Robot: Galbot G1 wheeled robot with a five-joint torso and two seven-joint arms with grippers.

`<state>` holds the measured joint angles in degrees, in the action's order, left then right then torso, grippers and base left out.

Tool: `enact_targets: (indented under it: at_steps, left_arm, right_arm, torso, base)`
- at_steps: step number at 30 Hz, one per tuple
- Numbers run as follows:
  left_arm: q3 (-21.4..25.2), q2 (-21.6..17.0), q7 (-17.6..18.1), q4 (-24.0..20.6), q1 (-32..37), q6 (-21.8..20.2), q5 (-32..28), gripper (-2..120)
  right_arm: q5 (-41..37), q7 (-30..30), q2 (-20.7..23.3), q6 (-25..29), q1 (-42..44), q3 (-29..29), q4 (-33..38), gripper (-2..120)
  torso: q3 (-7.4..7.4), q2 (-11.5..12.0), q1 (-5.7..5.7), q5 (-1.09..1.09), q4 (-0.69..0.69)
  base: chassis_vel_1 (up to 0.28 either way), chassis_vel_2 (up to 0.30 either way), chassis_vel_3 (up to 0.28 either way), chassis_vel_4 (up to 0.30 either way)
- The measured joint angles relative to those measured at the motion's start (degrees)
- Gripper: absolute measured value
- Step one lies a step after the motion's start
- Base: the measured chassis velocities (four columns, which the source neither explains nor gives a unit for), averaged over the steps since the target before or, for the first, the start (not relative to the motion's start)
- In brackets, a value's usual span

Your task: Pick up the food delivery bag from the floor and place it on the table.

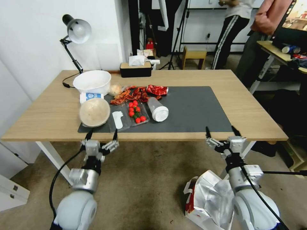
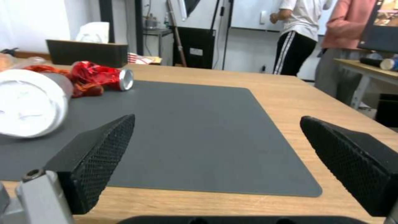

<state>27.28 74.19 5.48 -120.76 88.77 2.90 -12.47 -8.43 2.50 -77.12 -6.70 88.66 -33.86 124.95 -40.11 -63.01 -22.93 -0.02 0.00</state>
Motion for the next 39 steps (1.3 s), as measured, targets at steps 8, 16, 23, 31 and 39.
enact_targets:
  at_steps: [8,16,23,31,39]
  left_arm:
    - [-0.1,0.4,1.6,-1.2,3.3,2.4,1.4,98]
    - [0.2,0.2,3.4,-2.2,5.3,2.9,1.7,98]
    - [0.1,0.2,3.5,-2.7,5.8,2.8,1.6,98]
    - [-0.4,0.2,3.1,-3.0,6.3,2.6,1.6,97]
    - [-0.6,0.2,2.8,-3.5,6.9,2.2,1.4,96]
  right_arm:
    - [-6.0,-4.3,2.5,0.3,0.1,-1.3,2.2,100]
    - [-6.2,-5.3,2.3,0.4,0.4,-1.4,2.3,100]
    - [-5.8,-5.6,2.0,0.6,1.0,-1.4,2.7,100]
    - [-5.6,-5.6,1.5,0.7,1.0,-1.4,2.7,100]
    - [-5.2,-5.7,0.8,0.8,1.0,-1.2,2.9,100]
  torso:
    - [0.01,0.0,0.02,0.02,0.01]
    - [0.64,1.2,0.59,0.02,0.0]
    - [1.77,3.2,1.47,0.02,0.0]
    - [3.14,5.6,2.47,0.02,0.0]
    - [4.47,7.9,3.5,0.02,0.0]
  base:
    - [0.0,0.0,0.0,0.0]
    - [0.0,0.0,0.0,0.0]
    - [0.0,0.0,0.0,0.0]
    - [0.0,0.0,0.0,0.0]
    - [0.0,0.0,0.0,0.0]
